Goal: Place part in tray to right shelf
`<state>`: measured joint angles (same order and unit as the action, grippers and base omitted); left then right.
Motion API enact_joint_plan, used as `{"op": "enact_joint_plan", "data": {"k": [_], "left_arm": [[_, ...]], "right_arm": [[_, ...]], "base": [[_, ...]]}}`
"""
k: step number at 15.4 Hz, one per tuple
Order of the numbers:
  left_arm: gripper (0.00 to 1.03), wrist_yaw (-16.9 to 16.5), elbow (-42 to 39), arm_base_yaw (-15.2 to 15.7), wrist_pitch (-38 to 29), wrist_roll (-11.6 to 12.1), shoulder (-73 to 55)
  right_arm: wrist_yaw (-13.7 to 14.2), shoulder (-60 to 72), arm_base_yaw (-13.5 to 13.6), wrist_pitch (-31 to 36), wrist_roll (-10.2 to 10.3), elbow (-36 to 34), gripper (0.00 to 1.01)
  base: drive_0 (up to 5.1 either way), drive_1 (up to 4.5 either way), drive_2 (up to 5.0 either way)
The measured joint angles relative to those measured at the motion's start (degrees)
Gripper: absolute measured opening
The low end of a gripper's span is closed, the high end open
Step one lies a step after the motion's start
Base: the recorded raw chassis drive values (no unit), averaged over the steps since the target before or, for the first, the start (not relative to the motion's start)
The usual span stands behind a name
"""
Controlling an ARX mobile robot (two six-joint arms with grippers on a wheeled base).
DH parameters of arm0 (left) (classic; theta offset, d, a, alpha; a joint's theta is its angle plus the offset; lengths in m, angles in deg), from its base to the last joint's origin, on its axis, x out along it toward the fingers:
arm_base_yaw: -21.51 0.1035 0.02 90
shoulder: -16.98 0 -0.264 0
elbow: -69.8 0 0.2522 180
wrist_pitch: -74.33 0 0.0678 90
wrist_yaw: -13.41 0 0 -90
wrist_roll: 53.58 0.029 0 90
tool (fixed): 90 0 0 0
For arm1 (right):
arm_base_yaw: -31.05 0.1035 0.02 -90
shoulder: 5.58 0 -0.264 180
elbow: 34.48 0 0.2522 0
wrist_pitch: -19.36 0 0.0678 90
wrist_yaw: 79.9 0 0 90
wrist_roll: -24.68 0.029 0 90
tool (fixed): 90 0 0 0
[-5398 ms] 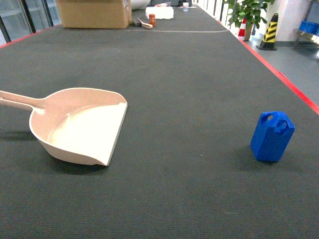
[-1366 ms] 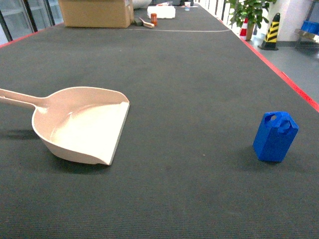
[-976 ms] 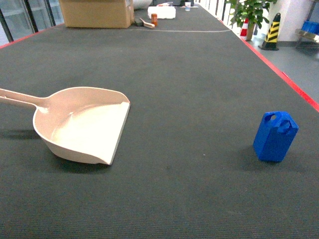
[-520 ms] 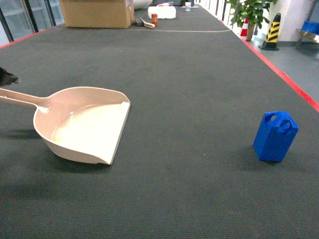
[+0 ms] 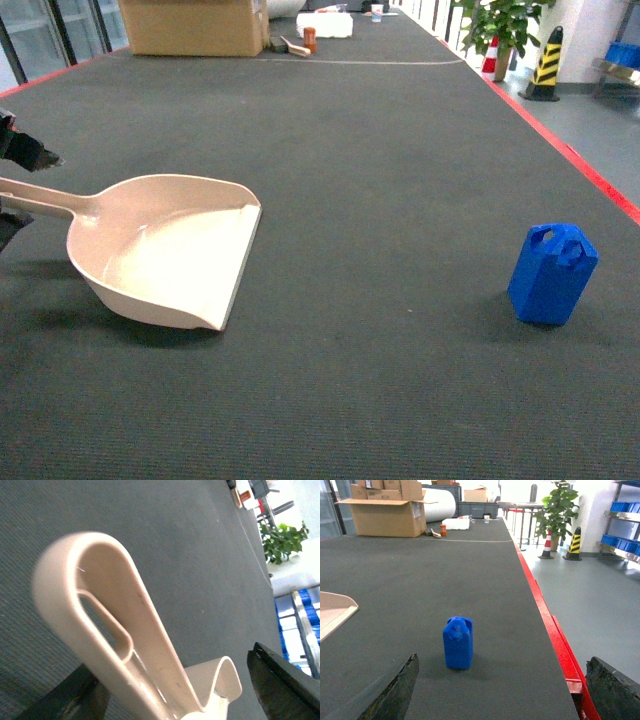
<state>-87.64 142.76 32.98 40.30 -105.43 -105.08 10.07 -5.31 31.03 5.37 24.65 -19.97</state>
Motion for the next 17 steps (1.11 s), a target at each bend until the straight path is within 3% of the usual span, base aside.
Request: {"op": "enact_joint_plan", "data": {"k": [3,5,8,17], "left_arm": [[0.43,-0.98,3.06,-0.20,0.07,-1.25,-3.69],[0.25,-2.38,3.06,0.00,-2.58,-5.75,-4.09],[0.21,-2.71,-0.74,-0.74,-7.08,-9.75,-1.25],[0.20,-3.58,-6.88,-3.04,-11.91,-12.31,5.40]], "right_arm": [[0.00,0.00,0.00,-0.02,0.00,0.00,0.98],[0.00,0.00,0.00,0.00,0.00,0.00,0.98],[0.00,0.00,0.00,-0.02,0.00,0.00,0.98],[0.00,0.00,0.00,-0.02,0.00,0.00,0.98]], "base": [[0.0,0.00,0.0],[0.0,0.00,0.0],[0.0,0.00,0.0],[0.0,0.00,0.0]]}}
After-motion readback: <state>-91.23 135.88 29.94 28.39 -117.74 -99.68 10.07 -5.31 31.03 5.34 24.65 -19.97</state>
